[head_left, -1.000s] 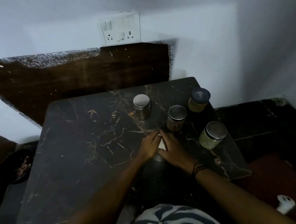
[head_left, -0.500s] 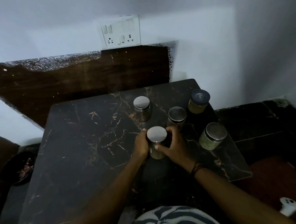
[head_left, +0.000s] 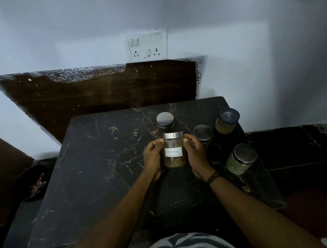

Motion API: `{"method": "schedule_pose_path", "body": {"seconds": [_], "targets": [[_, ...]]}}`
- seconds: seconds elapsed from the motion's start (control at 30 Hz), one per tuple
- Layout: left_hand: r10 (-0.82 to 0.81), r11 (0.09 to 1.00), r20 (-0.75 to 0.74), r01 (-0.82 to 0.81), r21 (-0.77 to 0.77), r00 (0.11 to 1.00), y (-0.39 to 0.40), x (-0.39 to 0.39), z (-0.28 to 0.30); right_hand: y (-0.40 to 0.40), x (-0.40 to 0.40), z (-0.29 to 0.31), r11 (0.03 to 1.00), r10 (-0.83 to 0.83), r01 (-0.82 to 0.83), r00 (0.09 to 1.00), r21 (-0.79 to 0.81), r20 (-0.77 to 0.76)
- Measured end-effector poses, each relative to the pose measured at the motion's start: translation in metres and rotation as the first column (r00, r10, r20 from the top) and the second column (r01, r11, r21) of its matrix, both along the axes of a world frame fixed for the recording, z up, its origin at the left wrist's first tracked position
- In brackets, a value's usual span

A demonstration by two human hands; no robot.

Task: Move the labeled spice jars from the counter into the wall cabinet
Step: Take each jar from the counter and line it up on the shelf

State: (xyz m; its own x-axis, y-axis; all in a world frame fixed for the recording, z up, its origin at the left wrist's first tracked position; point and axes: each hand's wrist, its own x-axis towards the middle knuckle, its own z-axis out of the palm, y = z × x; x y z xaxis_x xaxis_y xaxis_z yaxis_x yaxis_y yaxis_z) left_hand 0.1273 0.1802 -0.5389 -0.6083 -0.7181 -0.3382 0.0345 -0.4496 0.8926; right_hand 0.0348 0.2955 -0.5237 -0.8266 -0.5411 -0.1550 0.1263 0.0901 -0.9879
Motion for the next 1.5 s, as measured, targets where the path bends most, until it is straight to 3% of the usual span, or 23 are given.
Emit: {"method": "schedule_pose_path", "body": {"seconds": [0.13, 0.27, 0.53, 0.7, 1.07, 1.3, 1.5], "targets": [[0.016, 1.000, -0.007, -0.017, -0.002, 1.000, -0.001, 0.001, 0.010, -0.001, 0.003, 0.008, 0.998, 0.003, -0.001, 0.999, -0.057, 0.038], [0.024, 0.994, -0.033, -0.027, -0.101, 0.999, -0.012, -0.008, 0.039, -0.011, -0.003, 0.038, 0.984, 0.049, -0.038, 0.997, -0.171, 0.058], [0.042, 0.941, -0.270, -0.128, -0.313, 0.962, -0.062, -0.051, 0.179, -0.060, -0.042, 0.170, 0.916, 0.078, -0.116, 0.990, -0.385, -0.114], [0.035, 0.915, -0.397, -0.189, -0.357, 0.917, -0.083, -0.063, 0.262, -0.083, -0.052, 0.251, 0.865, 0.078, -0.182, 0.970, -0.469, -0.232], [-0.008, 0.791, -0.564, -0.340, -0.509, 0.826, -0.110, -0.057, 0.417, -0.114, -0.056, 0.402, 0.802, 0.020, -0.302, 0.876, -0.515, -0.482], [0.002, 0.762, -0.613, -0.399, -0.510, 0.790, -0.124, -0.058, 0.491, -0.138, -0.062, 0.477, 0.804, -0.054, -0.267, 0.857, -0.531, -0.513], [0.115, 0.671, -0.592, -0.501, -0.546, 0.798, -0.145, -0.076, 0.533, -0.167, -0.073, 0.512, 0.835, -0.110, -0.210, 0.843, -0.509, -0.527]]}}
